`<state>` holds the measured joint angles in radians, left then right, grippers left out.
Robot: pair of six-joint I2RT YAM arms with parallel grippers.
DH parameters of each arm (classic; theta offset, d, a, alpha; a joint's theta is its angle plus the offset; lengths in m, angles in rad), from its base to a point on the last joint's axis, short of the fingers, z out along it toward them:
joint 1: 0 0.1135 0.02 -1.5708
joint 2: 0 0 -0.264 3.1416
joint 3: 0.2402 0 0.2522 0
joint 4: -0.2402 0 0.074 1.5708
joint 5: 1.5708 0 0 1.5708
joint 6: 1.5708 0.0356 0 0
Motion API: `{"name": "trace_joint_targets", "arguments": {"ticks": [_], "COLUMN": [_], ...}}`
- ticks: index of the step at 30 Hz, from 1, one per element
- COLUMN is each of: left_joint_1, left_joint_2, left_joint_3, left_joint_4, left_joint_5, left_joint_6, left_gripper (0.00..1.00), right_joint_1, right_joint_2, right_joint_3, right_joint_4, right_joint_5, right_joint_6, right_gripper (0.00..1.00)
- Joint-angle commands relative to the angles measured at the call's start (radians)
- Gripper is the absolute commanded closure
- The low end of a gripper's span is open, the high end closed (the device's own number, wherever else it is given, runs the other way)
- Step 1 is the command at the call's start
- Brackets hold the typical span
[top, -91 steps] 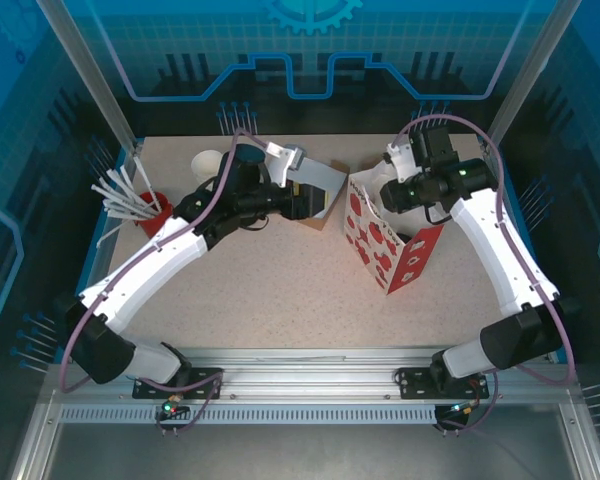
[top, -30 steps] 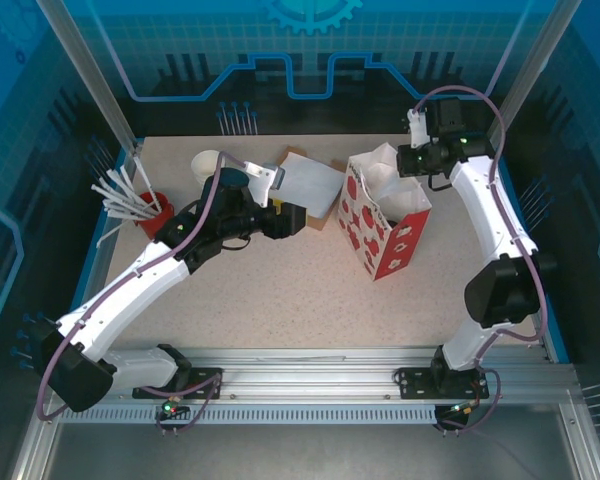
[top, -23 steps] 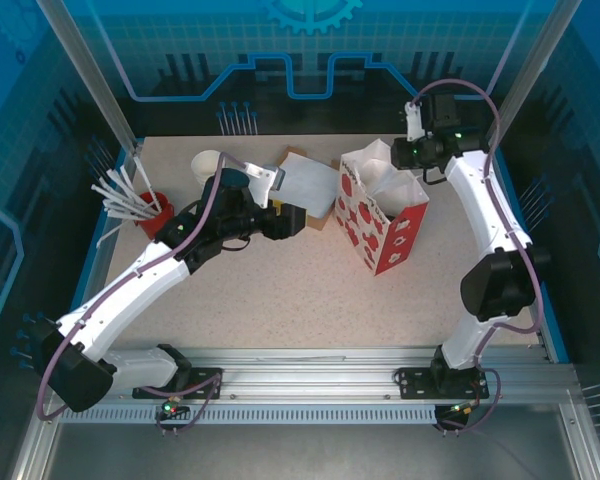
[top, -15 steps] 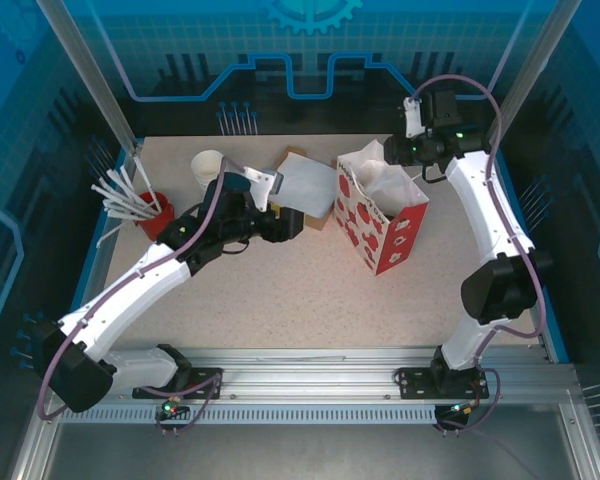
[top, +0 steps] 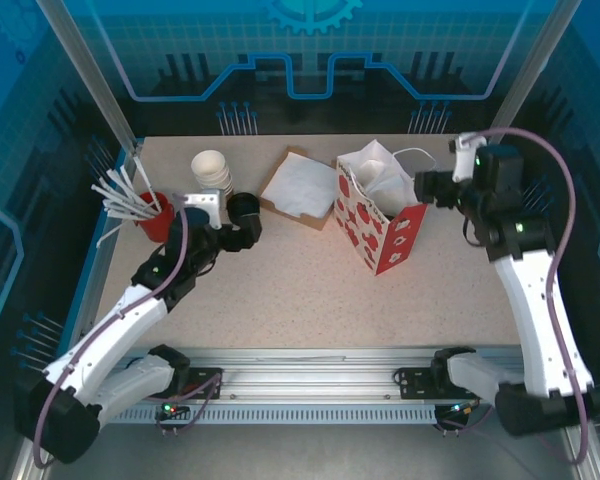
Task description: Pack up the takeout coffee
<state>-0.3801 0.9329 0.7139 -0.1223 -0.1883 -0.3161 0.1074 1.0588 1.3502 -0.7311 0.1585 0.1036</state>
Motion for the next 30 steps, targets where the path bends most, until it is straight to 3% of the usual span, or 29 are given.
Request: {"name": "trace_joint_targets", "arguments": {"ticks": [1,6,11,18,29,30], "left_joint_1": [0.055,0.144,0.248,0.383,0.410,0.412], "left_joint_2": [-0.056,-0.087,-0.043,0.132,0.409,0.415], "left_joint_3": [-0.082,-0.164,-0.202,-0.215,-0.307,-0.291], "left_joint_4": [0.118,0.153,0.223,0.326,0.736,0.711], "left_joint_5": [-0.136,-0.232,-0.243,-0.174,-0.062,-0.049], "left_joint_6": [-0.008,0.037,0.062,0.126,0.211,0.211], "left_gripper": [0.01,0.01,0.01,0.01,0.01,0.01], "right_joint_1": [-0.047,-0.122,-0.148,-0.162,-0.158,-0.158], "right_joint_2": [-0.076,-0.185,-0.239,-0.130,0.056,0.083], "right_joint_3": [-0.159,-0.315,-0.505,-0.790,-1.005,-1.017], "right_joint_4": [0.117,0.155,0.298,0.639,1.164,1.212], "right_joint_5": [0.119,0.162,0.215,0.261,0.171,0.154], "right_joint_6": [-0.003,0.039,0.103,0.132,0.103,0.099], "right_gripper": [0.05,0.00,0.00,0.00,0.00,0.00]}}
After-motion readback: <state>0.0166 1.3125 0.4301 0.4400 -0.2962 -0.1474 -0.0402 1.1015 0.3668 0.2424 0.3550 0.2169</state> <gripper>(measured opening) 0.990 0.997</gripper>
